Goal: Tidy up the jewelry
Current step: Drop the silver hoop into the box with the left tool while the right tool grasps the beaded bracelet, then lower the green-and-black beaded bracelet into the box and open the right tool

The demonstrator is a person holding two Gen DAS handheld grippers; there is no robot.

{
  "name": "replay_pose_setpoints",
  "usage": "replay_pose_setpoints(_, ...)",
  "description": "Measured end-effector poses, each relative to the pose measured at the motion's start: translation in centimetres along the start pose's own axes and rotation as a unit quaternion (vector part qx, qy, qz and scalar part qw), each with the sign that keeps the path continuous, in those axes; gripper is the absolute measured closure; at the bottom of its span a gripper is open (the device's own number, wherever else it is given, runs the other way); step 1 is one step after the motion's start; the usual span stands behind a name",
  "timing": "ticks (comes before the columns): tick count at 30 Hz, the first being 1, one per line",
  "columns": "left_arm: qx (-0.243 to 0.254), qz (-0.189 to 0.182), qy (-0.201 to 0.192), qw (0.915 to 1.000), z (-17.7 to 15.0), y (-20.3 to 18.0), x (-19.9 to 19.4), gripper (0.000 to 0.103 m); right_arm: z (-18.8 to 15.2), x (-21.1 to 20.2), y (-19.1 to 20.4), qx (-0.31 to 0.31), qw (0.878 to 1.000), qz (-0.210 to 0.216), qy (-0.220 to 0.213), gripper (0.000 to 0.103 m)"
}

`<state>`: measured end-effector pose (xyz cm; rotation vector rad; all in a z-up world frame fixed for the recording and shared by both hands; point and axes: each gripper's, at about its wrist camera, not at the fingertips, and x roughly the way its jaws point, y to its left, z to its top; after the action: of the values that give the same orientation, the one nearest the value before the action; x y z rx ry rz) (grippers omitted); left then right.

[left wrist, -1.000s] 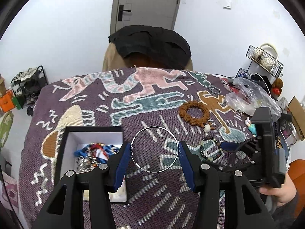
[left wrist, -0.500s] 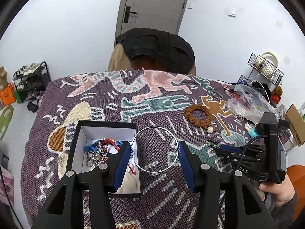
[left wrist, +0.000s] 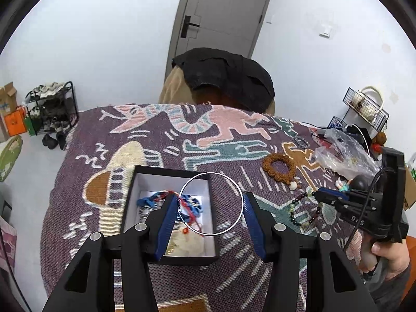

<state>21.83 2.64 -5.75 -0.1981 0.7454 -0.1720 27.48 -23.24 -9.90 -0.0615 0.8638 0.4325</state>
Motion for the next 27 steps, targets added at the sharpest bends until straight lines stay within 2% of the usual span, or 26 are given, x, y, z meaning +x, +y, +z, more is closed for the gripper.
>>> replay_pose_setpoints(7, -0.02, 0.01, -0.006, 0.9997, 0.1, 2.3, -0.6, 0.05, 2.5, -2.6, 2.6, -0.027, 0.999, 0.003, -0.034, 0.093)
replay_pose_setpoints(16, -0.041, 0.016, 0.006, 0.999, -0.4, 4.3, 0.0, 0.049, 6.0, -4.9, 6.5, -0.058, 0.996, 0.019, -0.069, 0.093)
replay_pose_setpoints(18, -0.048, 0.008, 0.019, 0.9987, -0.4, 4.5, 0.4, 0.041, 6.7, -5.1, 7.3, -0.064, 0.995, 0.024, -0.074, 0.093)
replay_pose_setpoints(19, -0.053, 0.005, 0.022, 0.9983, -0.4, 4.7, 0.5, 0.032, 6.9, -5.1, 7.6, -0.066, 0.995, 0.026, -0.075, 0.093)
replay_pose_setpoints(20, -0.061, -0.002, 0.021, 0.9979, -0.4, 5.0, 0.5, 0.027, 7.2, -5.1, 8.1, -0.071, 0.994, 0.028, -0.077, 0.093)
replay_pose_setpoints(22, -0.074, -0.008, 0.015, 0.9971, -0.4, 5.6, 0.2, 0.023, 7.7, -5.0, 9.2, -0.079, 0.993, 0.033, -0.078, 0.093)
replay_pose_setpoints(27, -0.095, 0.001, 0.006, 0.9954, -0.5, 7.2, -0.6, 0.023, 8.6, -4.5, 11.4, -0.093, 0.991, 0.052, -0.079, 0.093)
